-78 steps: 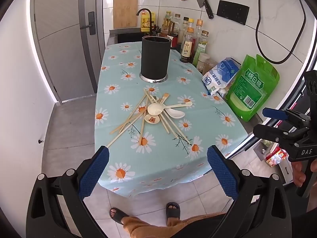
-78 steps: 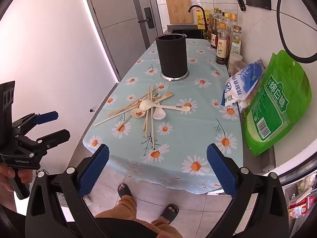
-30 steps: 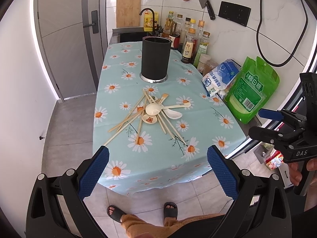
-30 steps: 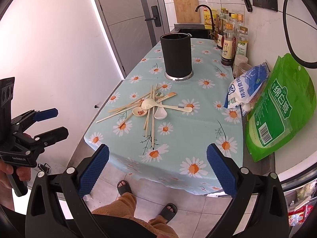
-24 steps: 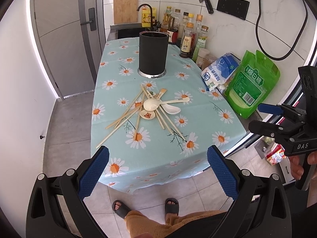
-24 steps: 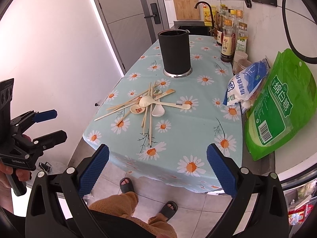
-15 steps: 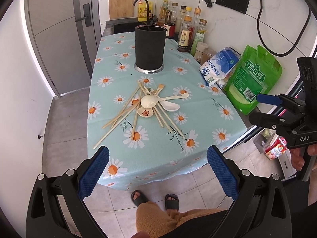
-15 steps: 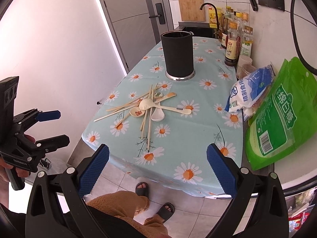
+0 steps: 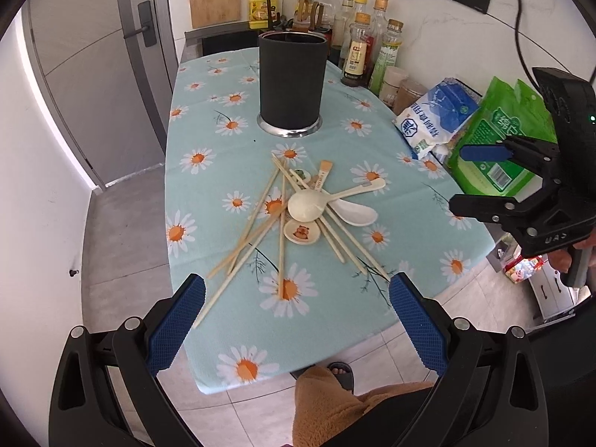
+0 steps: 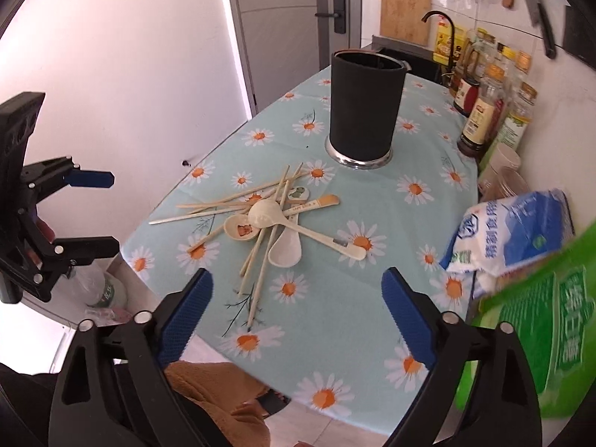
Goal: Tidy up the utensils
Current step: 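Grasp the large white ceramic spoon by its handle with the right gripper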
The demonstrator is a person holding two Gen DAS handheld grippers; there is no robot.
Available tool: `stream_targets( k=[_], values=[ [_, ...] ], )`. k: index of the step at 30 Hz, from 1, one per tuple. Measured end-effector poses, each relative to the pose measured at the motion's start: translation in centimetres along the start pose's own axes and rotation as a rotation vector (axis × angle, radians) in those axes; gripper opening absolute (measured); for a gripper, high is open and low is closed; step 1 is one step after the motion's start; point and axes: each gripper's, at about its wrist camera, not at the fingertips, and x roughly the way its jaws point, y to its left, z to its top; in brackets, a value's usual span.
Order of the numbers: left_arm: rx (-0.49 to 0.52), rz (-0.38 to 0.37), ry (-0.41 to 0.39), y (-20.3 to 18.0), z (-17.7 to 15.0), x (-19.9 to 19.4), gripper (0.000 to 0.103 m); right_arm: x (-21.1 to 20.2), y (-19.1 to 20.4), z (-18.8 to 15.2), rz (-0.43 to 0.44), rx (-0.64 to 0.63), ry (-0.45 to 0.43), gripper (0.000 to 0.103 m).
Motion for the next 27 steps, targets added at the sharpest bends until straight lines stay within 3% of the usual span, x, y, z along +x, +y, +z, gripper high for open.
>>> stream_targets(
  k=[4,10,15,17,24,27],
  values=[
    [0.002,-0.021,0.036,1.4,0.7,2.0,0.084,3.1,-0.4,2.3,0.015,-0.078,0.059,0.081],
    [0.033,-0.038,0.069,2.7,1.4,4.4,0.083,9.0,-0.5,5.4,0.027,-0.254,0.227,0.061],
    [0.077,-0.041,0.099,3.6,1.9,6.2,0.08,13.2,0.3,5.9,0.054,-0.39,0.366,0.055],
    [0.082,-0.049,0.103,4.0,1.9,6.5,0.08,14.6,0.7,5.9,0.057,-0.446,0.422,0.047],
    [0.095,-0.063,0.106,5.3,2.2,7.7,0.08,17.3,2.6,6.0,0.095,-0.614,0.551,0.04],
    [0.106,-0.068,0.11,5.7,2.4,8.0,0.08,18.3,3.2,6.0,0.079,-0.69,0.595,0.032]
  ],
)
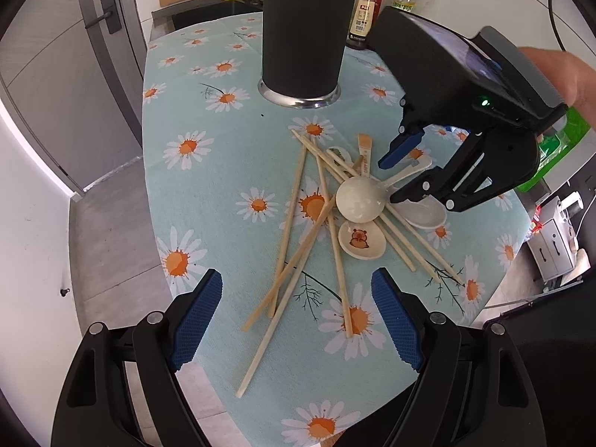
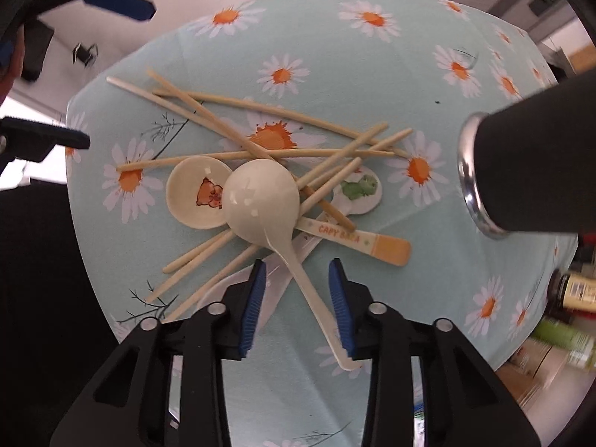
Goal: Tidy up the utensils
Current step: 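Grasp the large white ceramic spoon by its handle with the right gripper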
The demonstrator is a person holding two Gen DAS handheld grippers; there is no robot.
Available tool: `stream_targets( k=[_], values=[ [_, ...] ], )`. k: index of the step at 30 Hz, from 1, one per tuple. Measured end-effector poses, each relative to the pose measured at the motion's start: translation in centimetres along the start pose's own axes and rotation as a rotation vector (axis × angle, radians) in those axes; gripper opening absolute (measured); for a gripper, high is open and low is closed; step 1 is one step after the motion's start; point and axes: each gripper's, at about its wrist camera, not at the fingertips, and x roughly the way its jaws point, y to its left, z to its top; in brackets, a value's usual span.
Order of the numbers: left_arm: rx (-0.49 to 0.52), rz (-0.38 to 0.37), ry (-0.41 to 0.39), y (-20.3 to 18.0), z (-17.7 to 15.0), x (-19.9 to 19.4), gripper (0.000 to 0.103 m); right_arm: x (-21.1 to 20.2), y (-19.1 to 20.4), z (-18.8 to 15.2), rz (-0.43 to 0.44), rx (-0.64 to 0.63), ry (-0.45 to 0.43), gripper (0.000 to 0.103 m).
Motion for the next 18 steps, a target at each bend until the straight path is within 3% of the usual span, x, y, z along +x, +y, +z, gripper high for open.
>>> stream_targets(
  k=[8,18],
  values=[
    [0.032,-0.014,-0.008,1.1,0.5,0.1,0.08,1.1,0.5,2.0,0.038,-0.088,0.069,0.019],
    [0.082,-0.059,0.053,1.5,1.2,2.3,0.08,0.9,1.3,2.5,0.053,-0.158,0.073,0.008]
  ],
)
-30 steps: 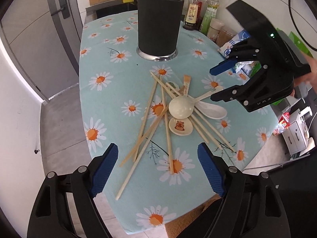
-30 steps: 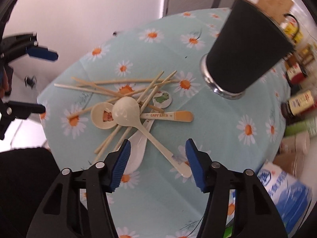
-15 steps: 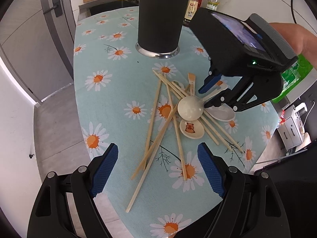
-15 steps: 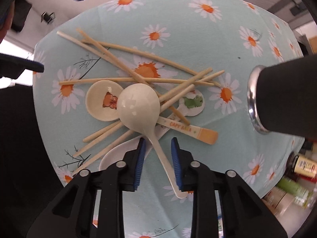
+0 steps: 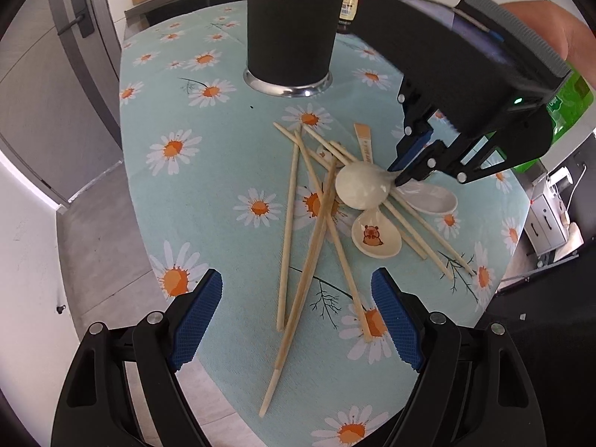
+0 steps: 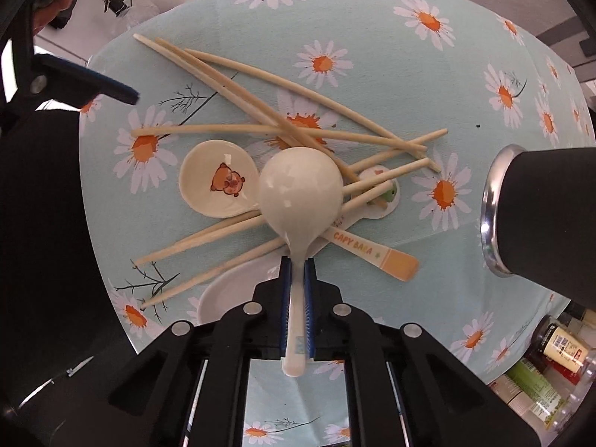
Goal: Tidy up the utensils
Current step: 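Grasp the large white ceramic spoon by its handle with the right gripper, then grasp a wooden chopstick with the left gripper while the right gripper holds the white spoon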
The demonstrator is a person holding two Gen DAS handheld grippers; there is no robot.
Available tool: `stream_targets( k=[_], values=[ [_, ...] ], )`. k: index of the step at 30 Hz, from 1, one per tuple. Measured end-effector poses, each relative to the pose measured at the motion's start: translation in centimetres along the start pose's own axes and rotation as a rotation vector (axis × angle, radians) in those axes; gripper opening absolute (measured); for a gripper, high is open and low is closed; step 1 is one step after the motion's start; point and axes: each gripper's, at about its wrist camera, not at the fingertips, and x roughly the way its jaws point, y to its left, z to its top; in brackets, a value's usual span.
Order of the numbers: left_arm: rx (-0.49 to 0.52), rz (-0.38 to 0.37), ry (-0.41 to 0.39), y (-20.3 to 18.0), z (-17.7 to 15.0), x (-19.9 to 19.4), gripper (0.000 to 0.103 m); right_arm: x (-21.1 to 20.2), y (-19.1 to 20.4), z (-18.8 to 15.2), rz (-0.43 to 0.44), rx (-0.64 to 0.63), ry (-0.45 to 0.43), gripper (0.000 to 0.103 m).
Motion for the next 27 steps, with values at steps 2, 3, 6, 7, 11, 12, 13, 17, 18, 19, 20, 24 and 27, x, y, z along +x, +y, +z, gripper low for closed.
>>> stream_targets(
  k=[2,3,6,7,11,12,13,17,18,19,20,24,27],
  values=[
    [0.018,-0.012,0.012,0.1,0.2,0.7,0.08,-0.3,0.1,-0.1,0.005,-0.002,-0.011,0.008],
    [0.021,-0.014,0.019,0.2,0.3,1.0,0.08,-0.3,0.1,-0.2,0.007,0.001,-0.015,0.008],
    [0.032,-0.02,0.046,0.5,0.6,2.1,0.08,-0.7,0.1,-0.7,0.009,0.012,-0.024,0.008],
    [0.036,-0.024,0.053,0.6,0.7,2.4,0.08,-1.1,0.0,-1.2,0.01,0.019,-0.029,0.008],
    [0.06,-0.051,0.081,0.6,1.5,3.3,0.071,-2.1,-0.4,-2.6,0.019,0.075,-0.071,0.008],
    [0.068,-0.051,0.083,0.6,1.7,3.5,0.068,-2.4,-0.7,-2.8,0.019,0.092,-0.083,0.008],
    [0.076,-0.052,0.085,0.5,2.0,3.6,0.066,-2.7,-0.9,-3.1,0.019,0.109,-0.096,0.008],
    [0.105,-0.089,0.113,0.2,3.0,4.3,0.052,-4.1,-1.7,-4.6,0.011,0.194,-0.16,0.008],
    [0.113,-0.095,0.121,0.1,3.2,4.6,0.047,-4.5,-1.8,-4.9,0.012,0.21,-0.176,0.008],
    [0.122,-0.1,0.13,0.0,3.4,4.8,0.042,-4.8,-1.9,-5.4,0.014,0.227,-0.192,0.008],
    [0.133,-0.104,0.142,-0.1,3.5,5.1,0.039,-4.9,-2.3,-5.9,0.015,0.239,-0.203,0.008],
    [0.158,-0.102,0.174,-0.3,4.1,5.9,0.026,-5.6,-2.5,-6.8,0.007,0.283,-0.232,0.008],
    [0.176,-0.109,0.186,-0.5,4.5,6.1,0.013,-6.0,-2.4,-7.3,0.007,0.308,-0.252,0.008]
  ],
)
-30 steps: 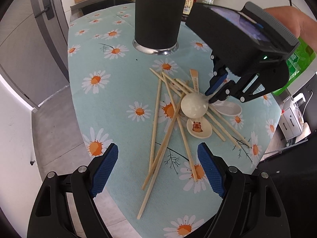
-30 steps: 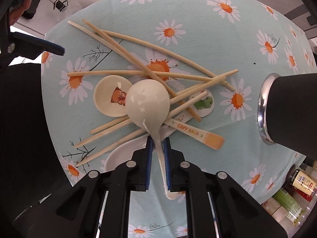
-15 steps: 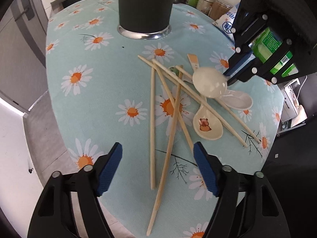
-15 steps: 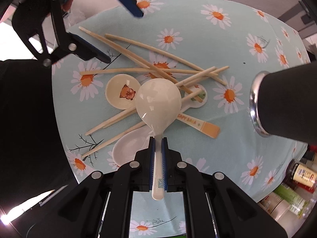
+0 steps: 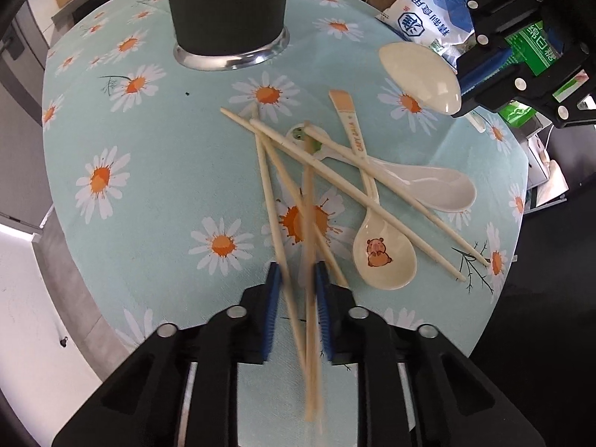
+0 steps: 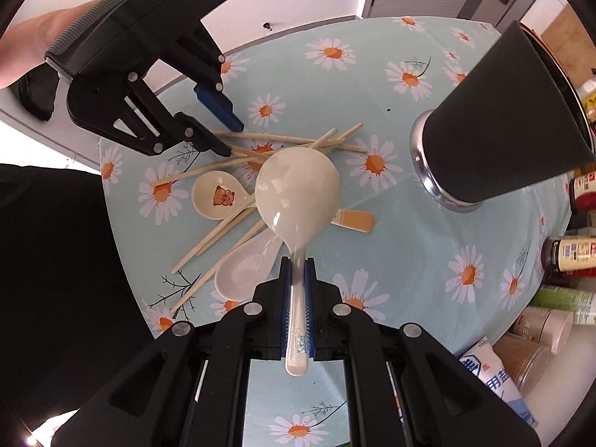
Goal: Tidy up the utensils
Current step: 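Grasp a wooden chopstick with the left gripper while the right gripper holds the white spoon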
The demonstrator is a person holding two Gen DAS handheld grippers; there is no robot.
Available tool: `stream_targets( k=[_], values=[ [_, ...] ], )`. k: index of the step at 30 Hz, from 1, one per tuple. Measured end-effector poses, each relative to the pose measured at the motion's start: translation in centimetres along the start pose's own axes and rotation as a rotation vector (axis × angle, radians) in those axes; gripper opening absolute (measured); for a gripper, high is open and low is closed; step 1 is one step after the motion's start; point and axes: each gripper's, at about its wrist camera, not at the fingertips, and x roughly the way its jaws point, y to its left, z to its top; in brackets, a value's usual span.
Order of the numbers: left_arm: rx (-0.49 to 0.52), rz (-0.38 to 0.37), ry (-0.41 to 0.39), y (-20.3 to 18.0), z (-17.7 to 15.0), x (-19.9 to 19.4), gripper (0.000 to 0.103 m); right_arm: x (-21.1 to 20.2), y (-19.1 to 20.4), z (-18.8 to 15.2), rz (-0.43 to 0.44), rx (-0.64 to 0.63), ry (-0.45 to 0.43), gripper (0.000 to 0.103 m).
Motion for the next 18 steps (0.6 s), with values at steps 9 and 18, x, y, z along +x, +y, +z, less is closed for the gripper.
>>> stream_targets(
  k=[9,18],
  values=[
    [0.031,0.023,0.004,-0.4,0.2,-0.4,0.007,-0.1,0.2,-0.4,-0.006,0.03,-0.024,0.008],
    [-0.005,0.013,-0.016,0.5,0.1,-1.3,0.0,0.1,-0.1,-0.1,-0.008,0.015,-0.039,0.008]
  ],
)
